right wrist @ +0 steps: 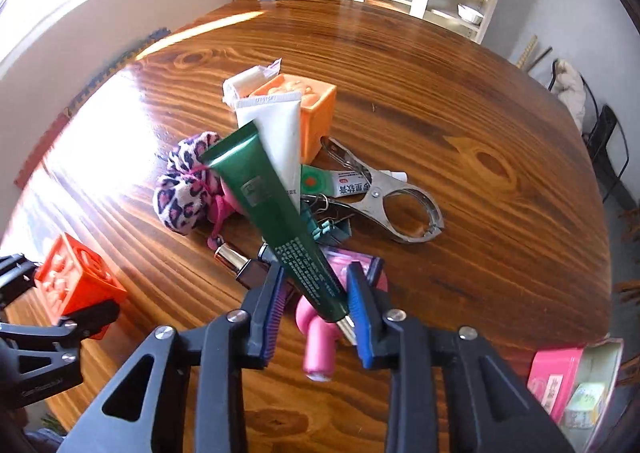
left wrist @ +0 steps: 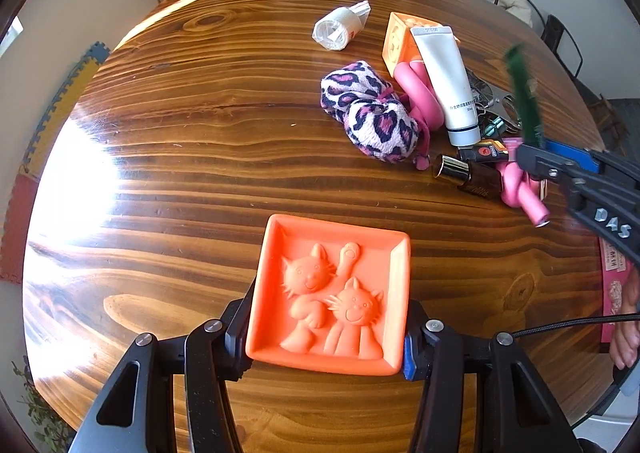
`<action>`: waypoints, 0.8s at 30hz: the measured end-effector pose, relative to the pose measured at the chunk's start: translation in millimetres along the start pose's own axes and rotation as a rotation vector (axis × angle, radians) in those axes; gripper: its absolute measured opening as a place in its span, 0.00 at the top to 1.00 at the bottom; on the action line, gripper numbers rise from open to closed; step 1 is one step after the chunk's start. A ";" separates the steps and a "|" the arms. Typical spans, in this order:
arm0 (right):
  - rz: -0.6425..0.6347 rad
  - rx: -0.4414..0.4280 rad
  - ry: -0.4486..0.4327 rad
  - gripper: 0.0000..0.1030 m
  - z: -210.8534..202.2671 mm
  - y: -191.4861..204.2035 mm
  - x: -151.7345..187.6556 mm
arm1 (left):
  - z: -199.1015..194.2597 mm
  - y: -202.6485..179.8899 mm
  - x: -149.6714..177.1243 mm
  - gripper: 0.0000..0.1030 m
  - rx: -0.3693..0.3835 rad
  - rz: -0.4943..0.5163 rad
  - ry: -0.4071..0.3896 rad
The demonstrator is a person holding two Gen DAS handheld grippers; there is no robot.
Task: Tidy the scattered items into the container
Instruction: 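Carry the orange cube and green tube over the pink tin and release both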
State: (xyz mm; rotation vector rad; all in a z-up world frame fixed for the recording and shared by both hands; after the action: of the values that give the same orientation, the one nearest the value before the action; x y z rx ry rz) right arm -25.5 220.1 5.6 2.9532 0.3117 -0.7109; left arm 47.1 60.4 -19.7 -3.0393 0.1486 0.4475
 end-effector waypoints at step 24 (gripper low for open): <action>0.484 -0.176 -0.124 0.81 -123.5 -116.6 99.3 | -42.9 -122.1 -6.5 0.46 -0.007 0.242 -0.077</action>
State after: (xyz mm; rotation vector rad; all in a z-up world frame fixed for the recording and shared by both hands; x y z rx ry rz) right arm 90.0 367.7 65.3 2.6408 -0.3239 -0.7438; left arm 65.9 178.9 29.4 -3.0160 0.5156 0.5806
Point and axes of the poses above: each gripper's, at about its wrist camera, not at the fingertips, and z roughly the way its jaws point, y to its left, x to its underside, the point moved 7 cm from there along z, roughly the way its jaws point, and after that the axes turned 1 degree about -x, right-handed, at the moved point
